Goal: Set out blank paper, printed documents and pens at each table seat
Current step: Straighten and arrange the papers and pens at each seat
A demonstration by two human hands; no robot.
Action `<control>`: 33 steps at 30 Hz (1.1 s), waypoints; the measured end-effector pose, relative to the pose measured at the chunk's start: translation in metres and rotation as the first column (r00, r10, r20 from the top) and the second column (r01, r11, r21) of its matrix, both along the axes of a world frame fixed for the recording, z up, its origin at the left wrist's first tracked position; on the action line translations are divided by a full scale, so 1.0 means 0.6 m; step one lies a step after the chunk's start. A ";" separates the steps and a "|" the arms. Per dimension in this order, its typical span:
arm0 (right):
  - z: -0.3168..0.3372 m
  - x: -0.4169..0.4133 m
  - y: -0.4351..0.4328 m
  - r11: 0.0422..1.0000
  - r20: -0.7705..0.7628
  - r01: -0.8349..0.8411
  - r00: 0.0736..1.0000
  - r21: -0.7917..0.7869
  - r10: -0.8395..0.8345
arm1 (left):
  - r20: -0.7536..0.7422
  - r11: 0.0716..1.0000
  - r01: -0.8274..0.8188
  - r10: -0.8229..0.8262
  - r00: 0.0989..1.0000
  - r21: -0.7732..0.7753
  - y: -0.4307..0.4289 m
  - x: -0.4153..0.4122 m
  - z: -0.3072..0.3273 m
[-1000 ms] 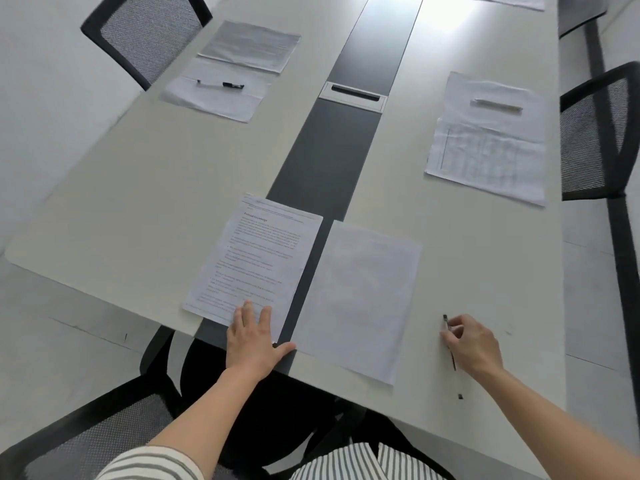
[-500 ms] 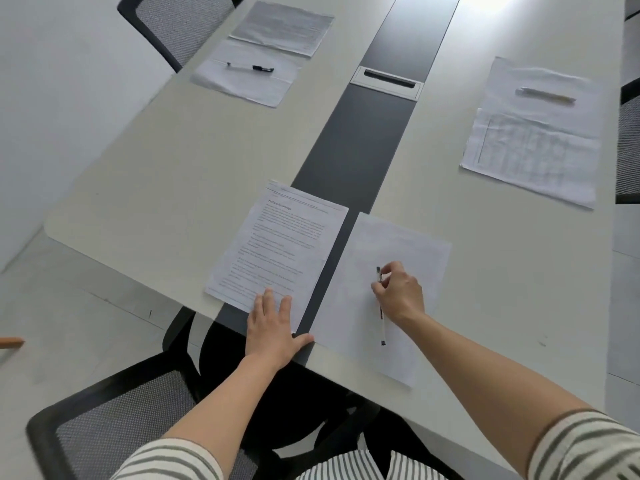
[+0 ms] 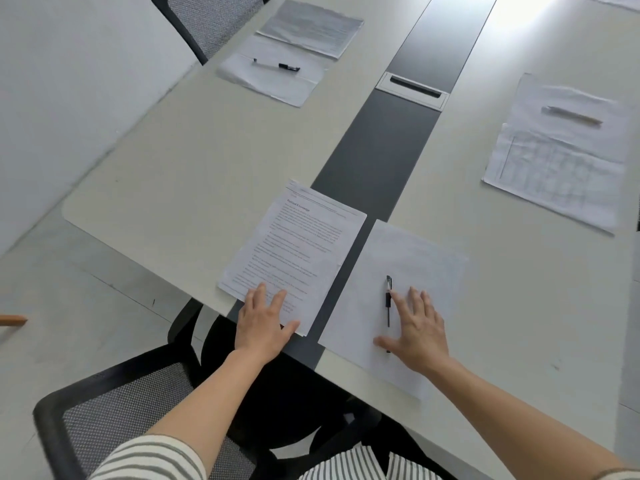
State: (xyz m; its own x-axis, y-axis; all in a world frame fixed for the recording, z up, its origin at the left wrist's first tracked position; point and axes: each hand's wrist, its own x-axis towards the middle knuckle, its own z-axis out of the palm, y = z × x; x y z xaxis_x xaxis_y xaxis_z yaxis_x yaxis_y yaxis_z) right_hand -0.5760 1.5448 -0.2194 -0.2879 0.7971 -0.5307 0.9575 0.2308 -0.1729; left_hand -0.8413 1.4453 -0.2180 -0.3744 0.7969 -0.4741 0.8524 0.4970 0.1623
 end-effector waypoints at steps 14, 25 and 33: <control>0.019 -0.066 0.014 0.944 -0.063 0.329 0.942 -0.026 -0.330 | -0.073 0.954 0.284 -0.278 0.958 0.091 0.000 0.032 0.024; 0.014 -0.068 0.049 0.774 -0.219 0.610 0.743 -0.169 -0.633 | -0.015 0.805 0.593 -0.593 0.805 0.016 -0.035 0.114 0.003; 0.008 -0.068 0.043 0.733 -0.269 0.637 0.682 -0.239 -0.680 | -0.018 0.798 0.602 -0.601 0.799 0.027 -0.038 0.111 0.001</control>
State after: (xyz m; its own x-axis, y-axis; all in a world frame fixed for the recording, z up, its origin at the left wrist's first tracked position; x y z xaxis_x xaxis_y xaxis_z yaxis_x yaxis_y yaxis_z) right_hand -0.6166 1.5705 -0.2147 0.1201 0.7846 -0.6083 0.7376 -0.4807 -0.4743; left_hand -0.7746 1.4223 -0.2176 0.1812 0.8765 -0.4460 0.9796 -0.1210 0.1602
